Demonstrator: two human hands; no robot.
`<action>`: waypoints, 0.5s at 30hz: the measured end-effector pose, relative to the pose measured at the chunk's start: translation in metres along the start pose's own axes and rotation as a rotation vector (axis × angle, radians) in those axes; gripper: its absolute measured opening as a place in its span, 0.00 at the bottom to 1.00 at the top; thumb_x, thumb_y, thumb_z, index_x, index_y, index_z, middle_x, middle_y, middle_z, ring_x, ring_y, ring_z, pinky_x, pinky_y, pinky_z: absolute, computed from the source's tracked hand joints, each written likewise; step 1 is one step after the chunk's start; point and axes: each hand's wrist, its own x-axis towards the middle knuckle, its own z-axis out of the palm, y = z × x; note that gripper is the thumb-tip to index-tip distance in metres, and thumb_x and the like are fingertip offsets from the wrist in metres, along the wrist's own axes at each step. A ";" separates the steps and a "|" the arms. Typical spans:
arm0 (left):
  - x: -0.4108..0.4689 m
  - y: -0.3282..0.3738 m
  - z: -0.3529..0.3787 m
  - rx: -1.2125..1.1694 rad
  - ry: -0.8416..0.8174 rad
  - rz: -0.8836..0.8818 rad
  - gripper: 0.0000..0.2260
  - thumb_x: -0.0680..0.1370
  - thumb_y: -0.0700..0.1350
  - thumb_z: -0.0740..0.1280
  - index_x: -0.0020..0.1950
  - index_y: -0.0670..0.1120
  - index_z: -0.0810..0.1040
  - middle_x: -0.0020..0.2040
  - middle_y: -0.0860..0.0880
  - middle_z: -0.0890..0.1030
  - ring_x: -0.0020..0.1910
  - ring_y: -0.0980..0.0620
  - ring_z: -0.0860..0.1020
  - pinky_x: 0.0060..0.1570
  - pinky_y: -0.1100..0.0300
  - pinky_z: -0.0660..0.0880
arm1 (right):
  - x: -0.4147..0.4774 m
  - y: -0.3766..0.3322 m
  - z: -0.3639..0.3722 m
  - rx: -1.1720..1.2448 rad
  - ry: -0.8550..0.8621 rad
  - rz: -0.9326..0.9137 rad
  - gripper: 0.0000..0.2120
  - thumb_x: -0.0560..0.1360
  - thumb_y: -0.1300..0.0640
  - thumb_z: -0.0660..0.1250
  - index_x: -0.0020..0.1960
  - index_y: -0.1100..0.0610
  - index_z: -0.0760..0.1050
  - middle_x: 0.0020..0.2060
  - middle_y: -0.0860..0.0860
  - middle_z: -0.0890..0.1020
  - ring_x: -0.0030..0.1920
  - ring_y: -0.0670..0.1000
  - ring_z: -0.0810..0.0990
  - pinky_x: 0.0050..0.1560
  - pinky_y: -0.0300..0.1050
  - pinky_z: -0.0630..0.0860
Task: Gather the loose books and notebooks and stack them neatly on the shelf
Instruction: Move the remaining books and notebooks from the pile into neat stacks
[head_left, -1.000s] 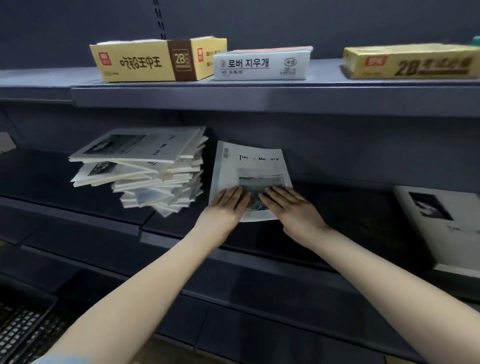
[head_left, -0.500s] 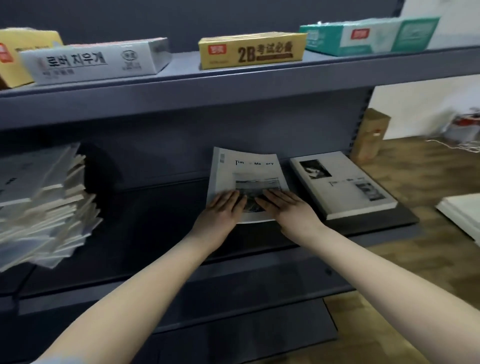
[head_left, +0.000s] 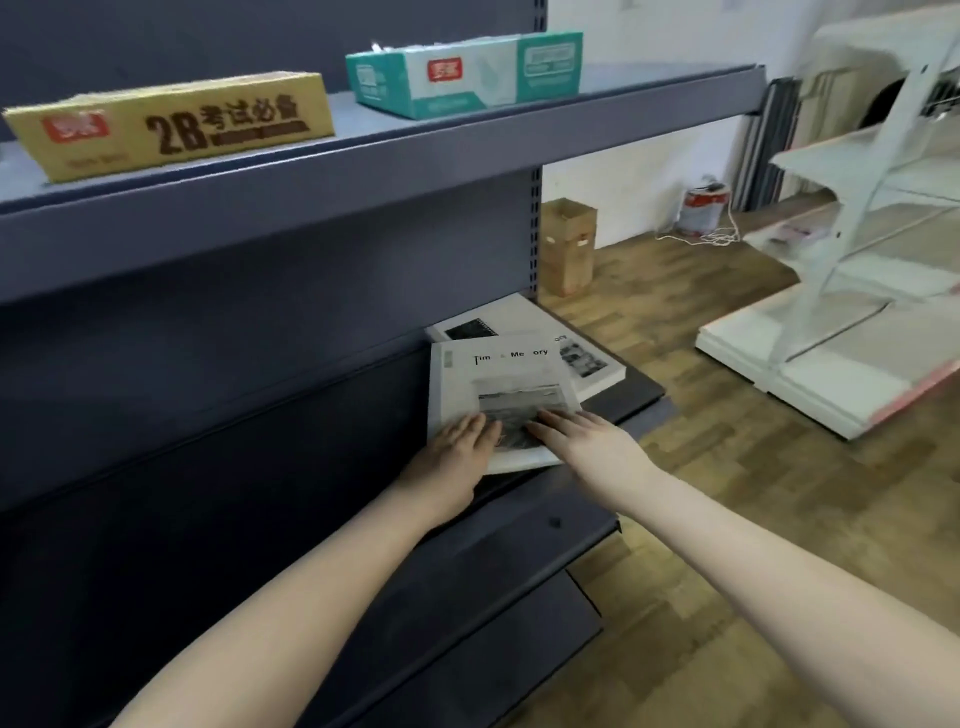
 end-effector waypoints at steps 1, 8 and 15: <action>0.007 0.004 0.003 -0.023 -0.021 0.010 0.30 0.79 0.33 0.53 0.78 0.43 0.44 0.78 0.42 0.46 0.77 0.46 0.46 0.72 0.59 0.41 | -0.006 0.008 0.003 0.015 -0.054 0.013 0.31 0.64 0.69 0.66 0.67 0.59 0.71 0.66 0.58 0.74 0.65 0.57 0.74 0.64 0.51 0.70; 0.056 0.025 0.001 -0.051 -0.153 -0.005 0.33 0.81 0.57 0.55 0.78 0.42 0.46 0.77 0.38 0.48 0.76 0.43 0.48 0.73 0.54 0.45 | -0.012 0.038 0.007 0.135 -0.165 0.165 0.43 0.70 0.27 0.44 0.76 0.54 0.57 0.75 0.53 0.57 0.76 0.51 0.53 0.73 0.43 0.44; 0.093 0.023 0.008 -0.184 -0.015 -0.067 0.37 0.77 0.63 0.56 0.77 0.41 0.51 0.77 0.38 0.52 0.76 0.44 0.49 0.73 0.54 0.44 | 0.017 0.071 0.027 0.094 -0.196 0.179 0.51 0.63 0.25 0.24 0.77 0.50 0.52 0.76 0.54 0.52 0.77 0.54 0.48 0.75 0.49 0.45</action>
